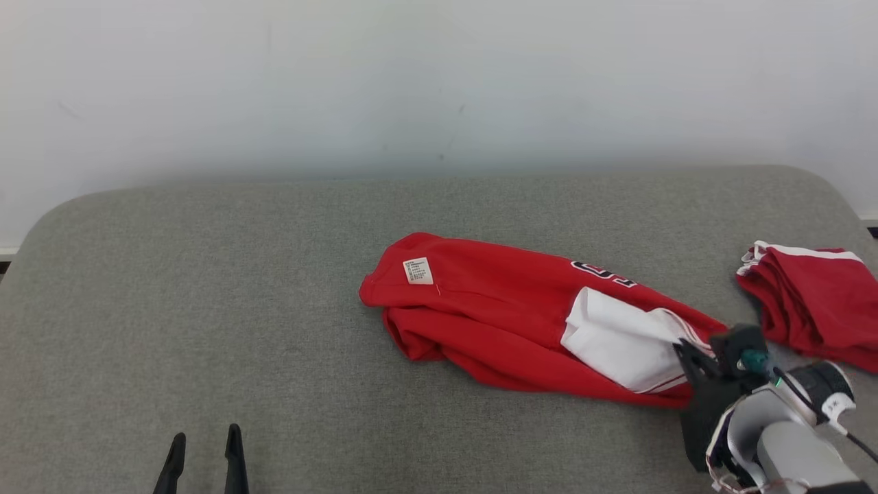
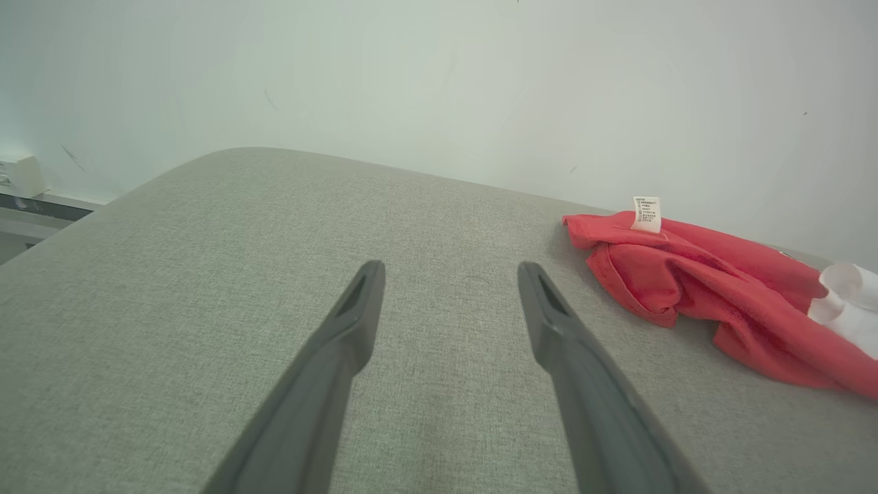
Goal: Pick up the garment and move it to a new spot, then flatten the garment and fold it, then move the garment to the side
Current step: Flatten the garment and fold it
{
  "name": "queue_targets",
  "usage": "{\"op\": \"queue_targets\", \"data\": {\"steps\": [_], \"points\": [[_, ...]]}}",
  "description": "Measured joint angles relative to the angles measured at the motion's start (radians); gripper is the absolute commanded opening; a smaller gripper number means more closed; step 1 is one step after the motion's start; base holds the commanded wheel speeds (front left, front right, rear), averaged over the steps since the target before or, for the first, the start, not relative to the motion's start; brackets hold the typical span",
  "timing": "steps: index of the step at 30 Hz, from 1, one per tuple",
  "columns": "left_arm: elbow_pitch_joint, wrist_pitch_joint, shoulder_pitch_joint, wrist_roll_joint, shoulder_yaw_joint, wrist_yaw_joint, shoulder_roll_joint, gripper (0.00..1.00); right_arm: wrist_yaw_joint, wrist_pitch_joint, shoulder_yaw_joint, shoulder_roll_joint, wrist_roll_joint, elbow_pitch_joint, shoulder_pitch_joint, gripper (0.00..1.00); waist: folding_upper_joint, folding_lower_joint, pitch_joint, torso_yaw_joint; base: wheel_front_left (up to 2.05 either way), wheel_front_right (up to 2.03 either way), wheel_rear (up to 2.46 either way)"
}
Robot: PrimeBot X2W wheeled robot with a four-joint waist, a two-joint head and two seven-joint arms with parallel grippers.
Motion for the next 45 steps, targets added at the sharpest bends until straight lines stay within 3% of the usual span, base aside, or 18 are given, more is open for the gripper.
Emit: {"op": "queue_targets", "data": {"steps": [3,6,9,10,11,15,20,24,29,35,45], "points": [[-0.005,0.0,0.014,-0.004,0.007,0.004,0.0,1.0,0.0,0.012,0.016,-0.026,0.027,-0.114,0.095,0.0,0.0,-0.0001,-0.011,-0.014,0.0,0.0,0.0],[-0.014,0.0,0.019,-0.007,0.015,0.009,0.0,1.0,0.0,0.09,0.0,-0.099,0.034,-0.258,0.224,0.0,0.0,0.0,-0.019,-0.037,0.0,0.0,0.0],[-0.02,0.0,0.021,-0.011,0.016,0.011,0.0,1.0,0.0,0.156,-0.029,-0.127,0.051,-0.359,0.306,0.0,0.0,-0.0001,-0.023,-0.056,0.0,0.0,0.0],[-0.02,0.0,0.021,-0.012,0.016,0.012,0.0,1.0,0.0,0.182,-0.038,-0.134,0.052,-0.387,0.331,0.17,0.0,-0.0001,-0.024,-0.062,0.0,0.0,0.0],[-0.02,0.0,0.021,-0.013,0.015,0.012,0.0,1.0,0.0,0.208,-0.045,-0.142,0.054,-0.412,0.354,1.0,0.0,0.0,-0.024,-0.067,0.0,0.0,0.0],[-0.02,0.0,0.02,-0.014,0.006,0.014,0.0,1.0,0.0,0.269,-0.09,-0.159,0.059,-0.501,0.421,1.0,0.0,-0.0001,-0.027,-0.081,0.0,0.0,0.0],[-0.016,0.0,0.019,-0.014,-0.006,0.015,0.0,1.0,0.0,0.245,-0.189,-0.131,0.049,-0.601,0.454,1.0,0.0,-0.0001,-0.032,-0.08,0.0,0.0,0.0],[-0.015,0.0,0.019,-0.014,-0.007,0.013,0.0,1.0,0.0,0.137,-0.299,-0.044,0.025,-0.658,0.464,1.0,0.0,-0.0001,-0.04,-0.074,0.0,0.0,0.0],[-0.016,0.0,0.021,-0.01,-0.002,0.01,-0.001,1.0,0.0,-0.018,-0.382,0.115,-0.028,-0.685,0.473,1.0,0.0,0.0,-0.049,-0.068,0.0,0.0,0.0],[-0.018,0.0,0.022,0.012,0.006,0.009,0.0,1.0,0.0,-0.142,-0.398,0.237,-0.086,-0.636,0.479,1.0,0.0,-0.0001,-0.056,-0.06,0.0,0.0,0.0],[-0.004,0.0,0.019,0.049,0.019,-0.001,0.001,1.0,0.0,-0.215,-0.311,0.277,-0.1,-0.54,0.456,1.0,0.0,-0.0001,-0.062,-0.051,0.0,0.0,0.0]]}}
